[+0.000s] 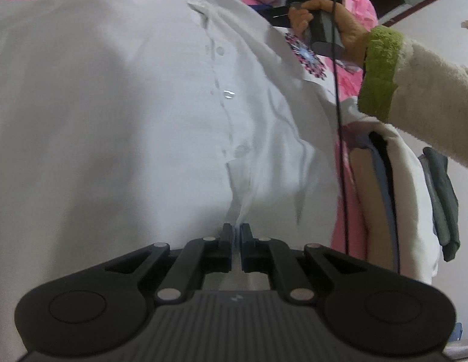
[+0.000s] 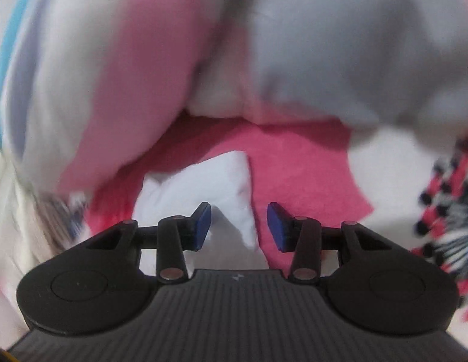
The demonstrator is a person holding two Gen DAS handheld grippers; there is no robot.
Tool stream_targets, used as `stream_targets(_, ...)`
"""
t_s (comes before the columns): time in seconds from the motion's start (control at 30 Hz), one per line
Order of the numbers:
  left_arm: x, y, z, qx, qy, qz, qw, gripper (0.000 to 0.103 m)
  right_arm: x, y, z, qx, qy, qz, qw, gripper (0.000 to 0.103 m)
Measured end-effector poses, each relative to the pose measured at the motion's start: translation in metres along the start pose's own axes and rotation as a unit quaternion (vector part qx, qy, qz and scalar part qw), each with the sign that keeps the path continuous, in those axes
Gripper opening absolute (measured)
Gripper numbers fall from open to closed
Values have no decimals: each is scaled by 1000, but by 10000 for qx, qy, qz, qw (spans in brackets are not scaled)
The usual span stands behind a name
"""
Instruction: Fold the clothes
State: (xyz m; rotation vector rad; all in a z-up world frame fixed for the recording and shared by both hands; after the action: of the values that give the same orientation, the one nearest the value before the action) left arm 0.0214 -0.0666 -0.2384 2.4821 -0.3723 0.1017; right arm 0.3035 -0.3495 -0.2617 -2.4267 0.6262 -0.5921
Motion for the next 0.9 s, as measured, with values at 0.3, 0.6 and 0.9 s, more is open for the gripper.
stream_targets(0.3,9,-14,2,90,-34,-84,9999,4,10,-9,-22,-854,521,-985,9901,2)
stream_targets(0.6,9,-17,1,79,-25,-86,9999,5,17,1,-25,-1560,737,-1145,9783,7)
stream_targets(0.9,10,-16,-1,-6,-40,-84,10000,5,-46,-17,-55,-952,-673,-1953,9738,57)
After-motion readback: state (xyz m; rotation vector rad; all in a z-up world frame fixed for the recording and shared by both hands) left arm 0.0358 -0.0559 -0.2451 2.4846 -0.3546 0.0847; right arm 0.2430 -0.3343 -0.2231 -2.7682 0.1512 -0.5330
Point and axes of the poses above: each gripper's, at about its wrist camera, not at the fingertips, and z roughly the way its jaws point, y to its right, x to its top, the point moved 9 cm from there along z, roughly the way its jaws point, and after that the axes turned 9 degrees about -y, right-handed, at the moved point
